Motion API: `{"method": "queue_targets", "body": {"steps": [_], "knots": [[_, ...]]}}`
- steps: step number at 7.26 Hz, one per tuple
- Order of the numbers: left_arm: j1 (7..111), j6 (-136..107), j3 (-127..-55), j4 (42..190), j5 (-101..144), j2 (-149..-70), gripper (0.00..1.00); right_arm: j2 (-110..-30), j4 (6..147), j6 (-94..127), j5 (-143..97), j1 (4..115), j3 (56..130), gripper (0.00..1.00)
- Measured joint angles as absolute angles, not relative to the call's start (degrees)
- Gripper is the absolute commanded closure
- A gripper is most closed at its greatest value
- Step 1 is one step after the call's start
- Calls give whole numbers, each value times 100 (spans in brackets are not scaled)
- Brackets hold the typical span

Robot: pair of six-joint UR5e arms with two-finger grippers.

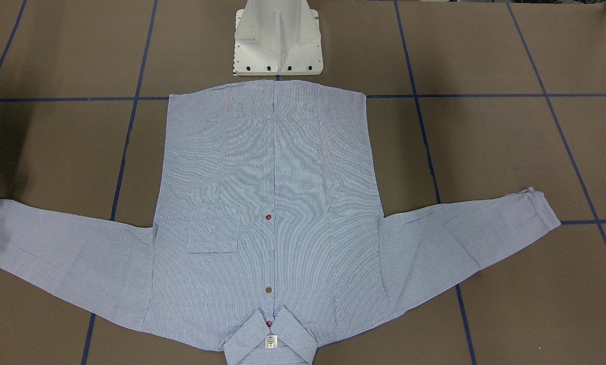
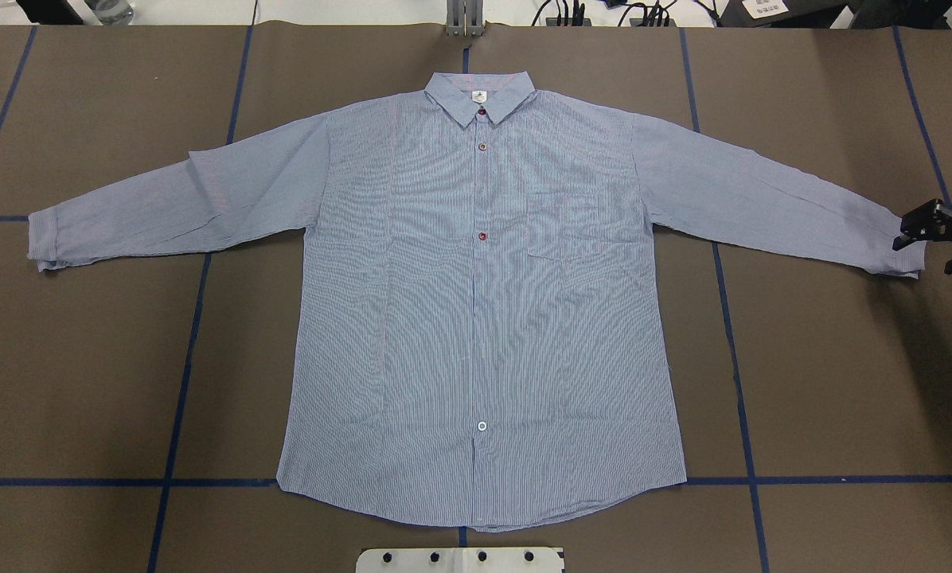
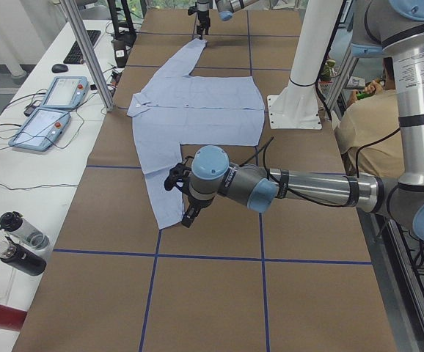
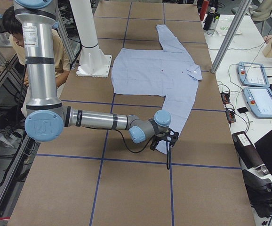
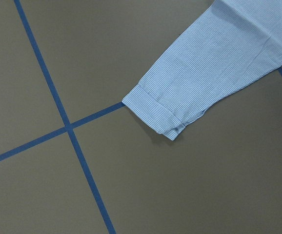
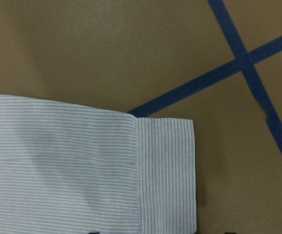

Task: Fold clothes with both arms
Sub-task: 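Lower the right gripper to the sleeve cuff nearest it and grasp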

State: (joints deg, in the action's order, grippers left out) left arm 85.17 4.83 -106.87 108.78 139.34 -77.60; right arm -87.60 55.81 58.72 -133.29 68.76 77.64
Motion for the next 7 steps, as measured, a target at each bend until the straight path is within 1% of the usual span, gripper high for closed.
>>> {"method": "queue_targets", "body": {"steps": [2,3,4,5,6,7], "knots": [[8512,483,-10682,10881,13929,-7761,1,-8725,5338,6198,-13309,6784,7625,12],[8513,485,-10674,10881,13928,-7761,1,-8722,5307,6255,-13308,6746,7608,19],[8516,491,-10661,10898,13925,-7761,1,-8720,5296,6280,-13305,6716,7593,24],[8515,501,-10639,10949,13923,-7759,1,-8704,5293,6289,-13299,6702,7564,25],[8514,511,-10619,11007,13922,-7756,1,-8675,5292,6290,-13295,6692,7519,34],[8514,518,-10610,11042,13922,-7753,1,-8654,5291,6289,-13294,6685,7477,64]]}}
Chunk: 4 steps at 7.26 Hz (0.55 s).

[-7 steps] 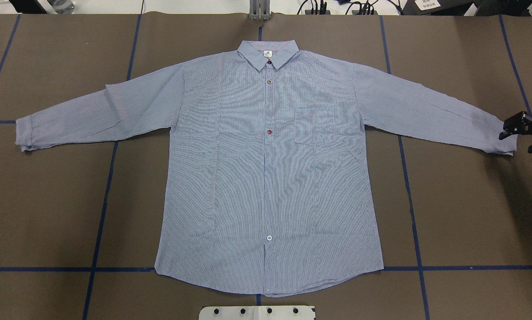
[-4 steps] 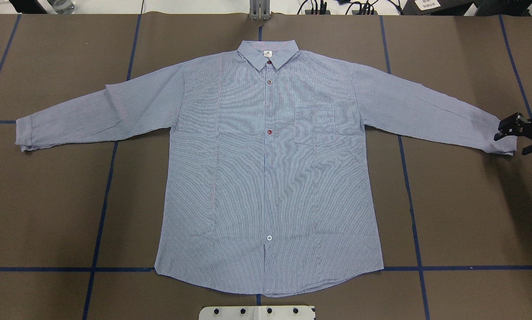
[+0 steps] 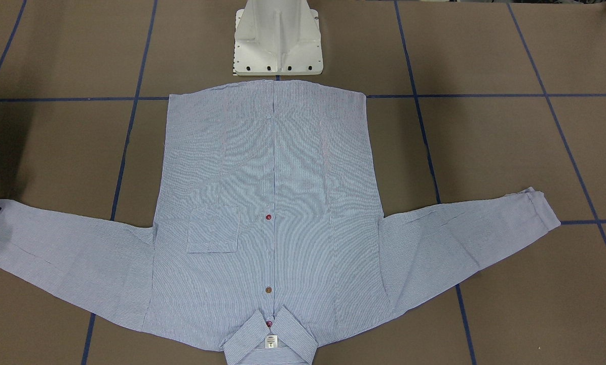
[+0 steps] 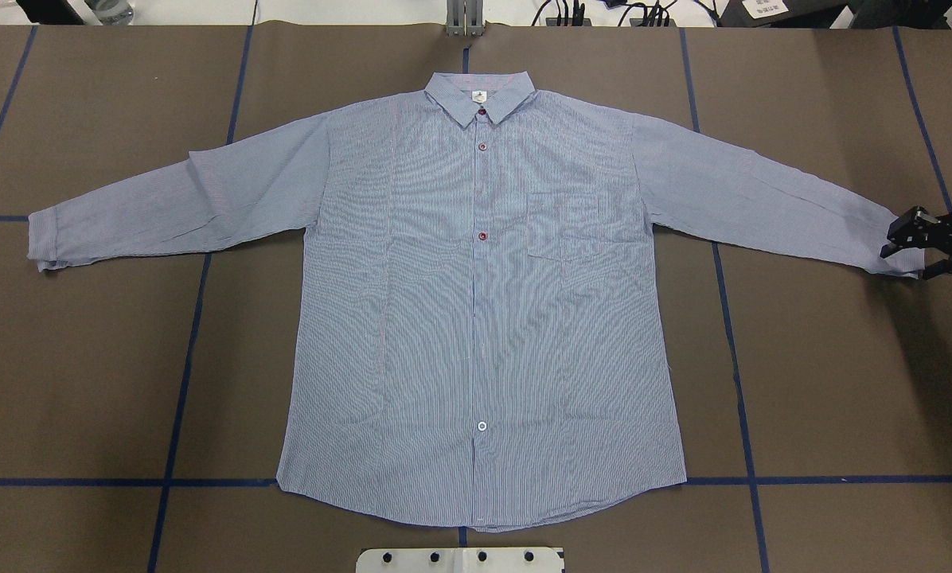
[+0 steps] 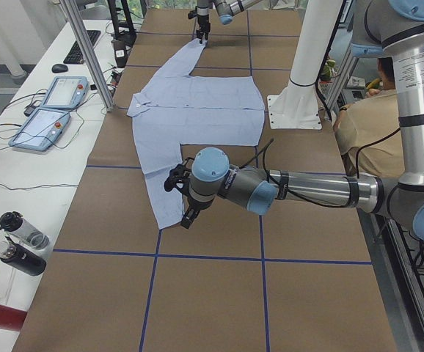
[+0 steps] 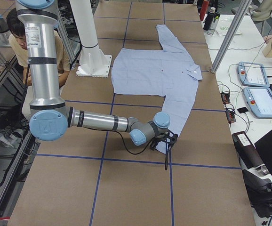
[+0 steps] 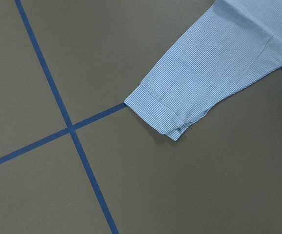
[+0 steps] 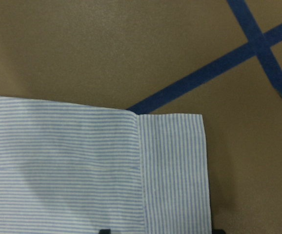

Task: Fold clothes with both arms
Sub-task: 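Lower the right gripper to the sleeve cuff nearest it and grasp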

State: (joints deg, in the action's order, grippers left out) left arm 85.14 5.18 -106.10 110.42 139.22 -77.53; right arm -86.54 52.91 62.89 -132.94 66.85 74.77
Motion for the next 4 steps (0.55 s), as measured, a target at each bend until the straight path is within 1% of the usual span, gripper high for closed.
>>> {"method": "queue_targets", "body": {"steps": [1,4], "knots": [[8514,523,-10609,11057,13922,-7753,1,-8645,5291,6316,-13293,6683,7467,99],[8516,520,-10608,11065,13922,-7752,1,-8641,5278,6555,-13304,6681,7636,100]]}}
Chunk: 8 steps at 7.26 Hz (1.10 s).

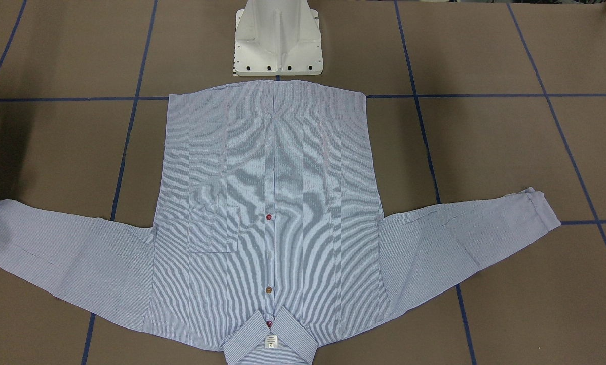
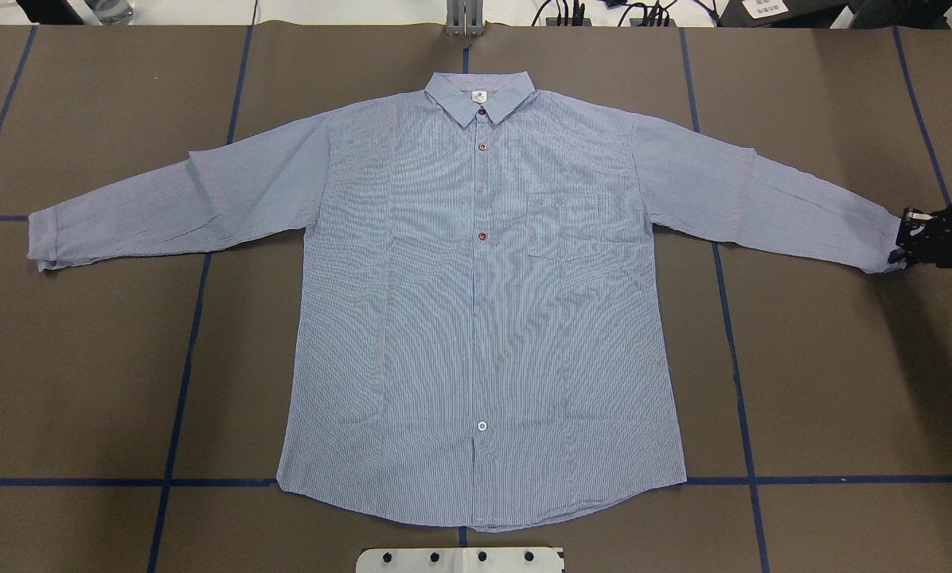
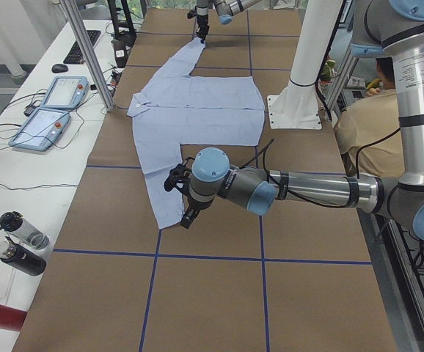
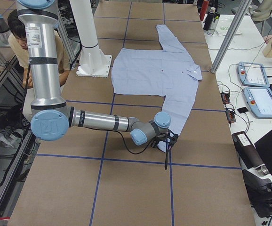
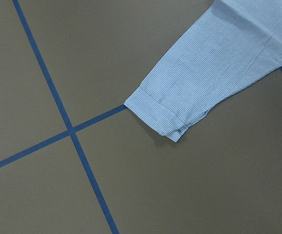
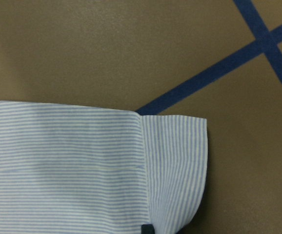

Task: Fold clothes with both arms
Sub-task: 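Lower the right gripper to the sleeve cuff nearest it and grasp, then carry the cuff with the right gripper across toward the collar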

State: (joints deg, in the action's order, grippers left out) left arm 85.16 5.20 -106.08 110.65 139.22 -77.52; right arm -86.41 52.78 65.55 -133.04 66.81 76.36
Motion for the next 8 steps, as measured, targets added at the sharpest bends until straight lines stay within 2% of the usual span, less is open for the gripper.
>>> {"method": "queue_targets", "body": {"steps": [4,5,8], "knots": [[8511,525,-10614,11073,13930,-7752,1,-8629,5370,6593,-13075,6605,8806,100],[8509,510,-10624,11074,13941,-7753,1,-8408,5556,6599,-12976,6464,9054,100],[8515,459,-10673,11047,13978,-7756,1,-6497,7493,7121,-12629,5892,9304,100]]}}
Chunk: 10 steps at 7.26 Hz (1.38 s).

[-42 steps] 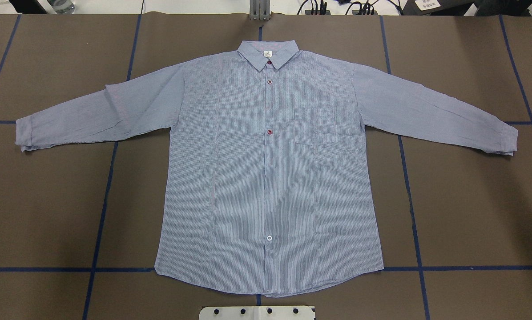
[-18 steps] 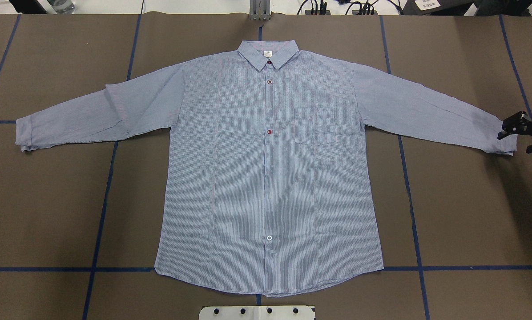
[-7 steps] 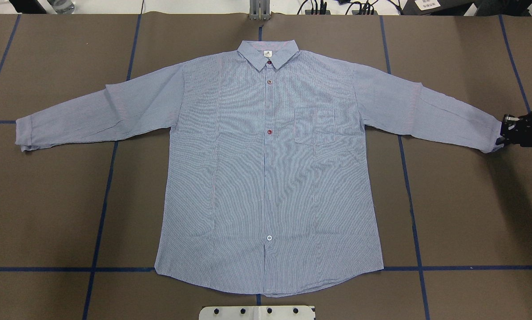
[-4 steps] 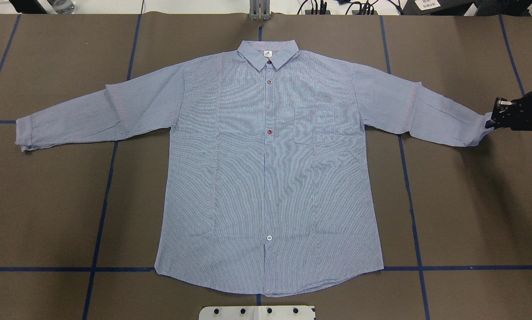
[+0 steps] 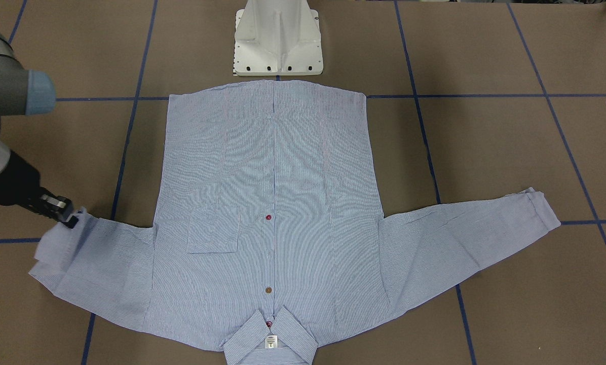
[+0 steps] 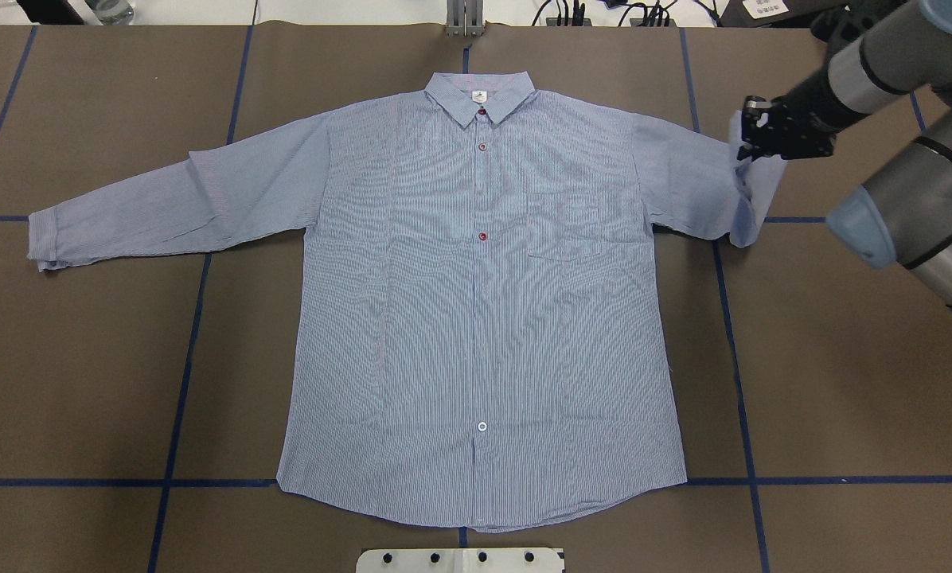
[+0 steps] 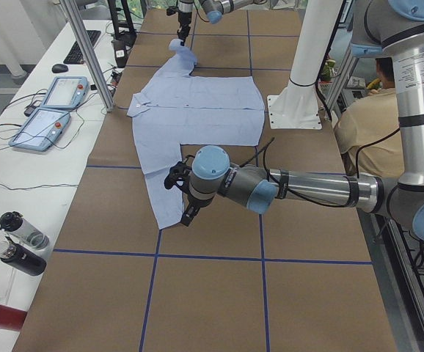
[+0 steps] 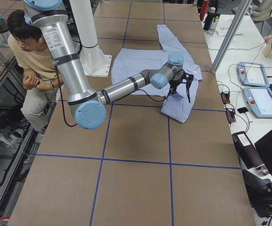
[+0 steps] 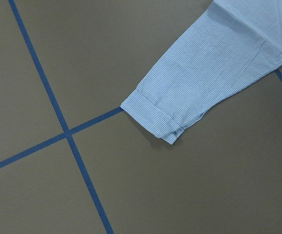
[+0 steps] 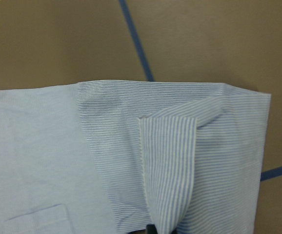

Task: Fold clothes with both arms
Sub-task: 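Carry the cuff with the right gripper across toward the collar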

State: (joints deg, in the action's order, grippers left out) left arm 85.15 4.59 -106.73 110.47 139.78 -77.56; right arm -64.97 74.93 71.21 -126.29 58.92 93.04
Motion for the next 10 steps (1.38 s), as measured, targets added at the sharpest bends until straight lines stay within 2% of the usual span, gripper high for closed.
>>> {"method": "queue_targets", "body": {"steps": [3,5,7,10], "knots": [[8516,459,-10682,11053,13976,-7748,1,-5276,8130,7891,-11772,5068,9103,100],[8520,455,-10692,11056,13973,-7758,1,-4443,7845,8453,-11522,4669,8437,100],[8523,459,-10696,11056,13965,-7760,1,-3700,7093,9076,-11221,4339,7477,100],[8517,465,-10692,11057,13952,-7761,1,-3233,6794,9340,-11006,4159,6884,100]]}}
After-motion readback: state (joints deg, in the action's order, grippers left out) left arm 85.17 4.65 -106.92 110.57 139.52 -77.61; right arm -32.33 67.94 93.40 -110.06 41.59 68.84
